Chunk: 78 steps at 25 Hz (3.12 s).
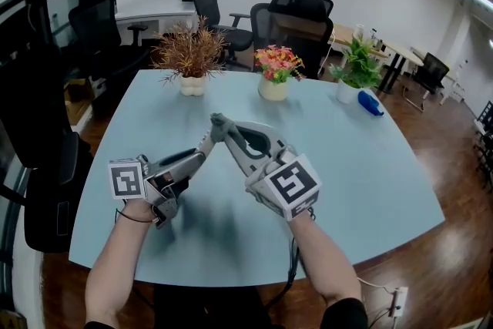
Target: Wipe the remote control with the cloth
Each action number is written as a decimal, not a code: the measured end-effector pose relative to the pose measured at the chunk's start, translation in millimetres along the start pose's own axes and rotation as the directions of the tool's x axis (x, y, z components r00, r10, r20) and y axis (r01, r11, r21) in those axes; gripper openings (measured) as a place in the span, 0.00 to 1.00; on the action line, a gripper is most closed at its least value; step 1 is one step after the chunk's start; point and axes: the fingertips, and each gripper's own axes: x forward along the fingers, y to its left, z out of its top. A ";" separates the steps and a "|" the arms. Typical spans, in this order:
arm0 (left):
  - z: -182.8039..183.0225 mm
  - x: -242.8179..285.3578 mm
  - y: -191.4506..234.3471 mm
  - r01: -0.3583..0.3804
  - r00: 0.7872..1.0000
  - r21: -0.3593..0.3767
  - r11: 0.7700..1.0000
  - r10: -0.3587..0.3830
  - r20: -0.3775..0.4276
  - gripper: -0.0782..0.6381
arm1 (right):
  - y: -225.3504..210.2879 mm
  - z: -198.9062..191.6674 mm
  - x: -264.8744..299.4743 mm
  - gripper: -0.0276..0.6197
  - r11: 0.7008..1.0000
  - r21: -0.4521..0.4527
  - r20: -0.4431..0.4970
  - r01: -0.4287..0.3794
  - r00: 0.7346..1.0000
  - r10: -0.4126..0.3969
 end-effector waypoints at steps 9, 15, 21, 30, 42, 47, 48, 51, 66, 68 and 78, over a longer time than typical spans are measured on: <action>2.4 1.0 -18.7 0.157 0.987 -0.070 0.985 -0.154 0.053 0.35 | -50.2 -27.2 -13.0 0.08 0.979 0.092 -0.098 0.180 0.980 -0.171; 25.5 -7.8 -22.7 0.192 0.965 -0.065 0.979 -0.177 0.196 0.35 | 49.8 -49.4 14.5 0.08 0.970 -0.182 -0.280 -0.164 0.954 0.108; 7.1 2.9 -21.0 0.123 0.991 0.020 0.992 -0.124 0.046 0.35 | 24.4 -32.8 10.8 0.08 0.975 -0.218 -0.224 -0.034 0.974 -0.016; 16.8 -2.8 -22.0 0.138 0.983 0.006 0.990 -0.138 0.121 0.35 | 30.5 -29.4 4.9 0.08 0.980 -0.172 -0.209 -0.103 0.976 0.066; 1.6 -1.0 -43.9 0.227 0.973 0.070 0.971 -0.229 0.025 0.35 | 30.1 -15.0 -0.3 0.09 0.962 -0.252 -0.113 -0.108 0.990 0.082; 2.2 0.7 -42.3 0.241 0.970 0.041 0.970 -0.242 0.017 0.35 | 11.9 18.2 -13.4 0.09 0.986 -0.161 0.095 -0.035 0.994 0.051; 5.0 -1.1 -47.0 0.280 0.959 0.020 0.960 -0.280 0.038 0.35 | 3.0 19.8 -16.6 0.09 0.994 -0.109 0.108 -0.020 0.994 0.031; 9.7 -9.2 -65.9 0.414 0.907 -0.034 0.910 -0.409 0.096 0.35 | 14.9 -4.3 -8.8 0.09 0.978 -0.201 -0.007 -0.058 0.998 0.058; -2.2 -7.1 -31.3 0.013 0.996 0.413 0.911 0.023 -0.082 0.35 | -23.1 37.2 -41.2 0.09 0.944 0.233 0.359 -0.234 0.923 0.140; -6.7 -6.2 -27.6 -0.010 0.991 0.468 0.884 0.071 -0.114 0.35 | -5.4 33.1 -32.7 0.09 0.943 0.185 0.313 -0.277 0.926 0.211; 1.3 -22.8 19.3 0.015 0.661 0.914 -0.404 0.691 0.294 0.36 | -40.4 -21.1 -7.8 0.08 0.980 0.194 -0.037 0.033 0.999 -0.026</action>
